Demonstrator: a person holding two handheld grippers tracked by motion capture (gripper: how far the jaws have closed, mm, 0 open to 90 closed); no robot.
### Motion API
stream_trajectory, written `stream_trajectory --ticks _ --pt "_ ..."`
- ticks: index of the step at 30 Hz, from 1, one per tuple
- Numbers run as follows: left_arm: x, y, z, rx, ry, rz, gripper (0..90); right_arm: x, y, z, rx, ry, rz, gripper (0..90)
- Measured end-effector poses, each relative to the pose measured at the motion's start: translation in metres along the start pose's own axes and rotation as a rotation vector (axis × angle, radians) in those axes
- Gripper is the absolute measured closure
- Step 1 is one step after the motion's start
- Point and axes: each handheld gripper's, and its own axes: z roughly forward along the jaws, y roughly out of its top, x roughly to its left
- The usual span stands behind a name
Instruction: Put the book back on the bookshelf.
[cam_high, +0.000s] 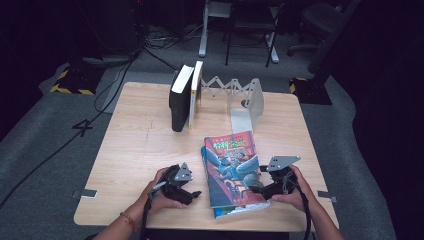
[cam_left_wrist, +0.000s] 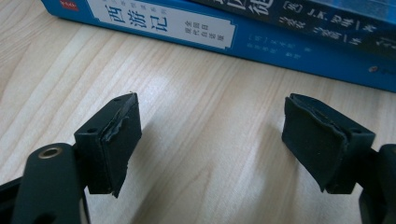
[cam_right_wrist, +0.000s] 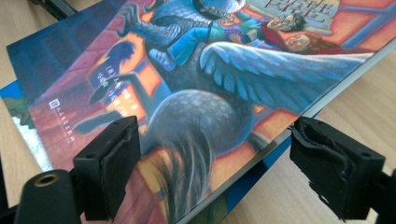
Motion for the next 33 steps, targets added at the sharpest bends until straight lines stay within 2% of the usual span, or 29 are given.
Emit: stream_trajectory --ticks 6,13,21,24,26,28,32,33 --pt "0.002 0.002 0.002 -0.001 -0.002 0.001 20.1 -0.002 0.006 0.003 0.002 -0.008 -0.007 17.2" --pt "0.004 0.004 0.003 -0.001 0.002 -0.001 20.5 -0.019 0.013 0.013 -0.020 0.040 0.021 17.7" --pt "0.005 0.004 0.004 -0.002 0.006 -0.007 20.9 -0.034 0.026 0.030 -0.072 0.055 0.052 21.6" --pt "0.006 0.005 0.005 -0.001 0.009 -0.009 21.0 -0.035 0.029 0.035 -0.086 0.058 0.059 30.0" --pt "0.006 0.006 0.005 -0.001 0.016 -0.015 21.1 -0.035 0.031 0.036 -0.099 0.057 0.061 40.3" --pt "0.008 0.007 0.006 -0.002 0.030 -0.026 21.6 -0.036 0.031 0.037 -0.112 0.094 0.065 50.2" --pt "0.014 0.010 0.009 -0.006 0.061 -0.057 23.1 -0.036 0.030 0.036 -0.133 0.114 0.074 65.4" --pt "0.016 0.012 0.009 -0.003 0.083 -0.058 23.2 -0.036 0.030 0.035 -0.143 0.116 0.073 67.7"
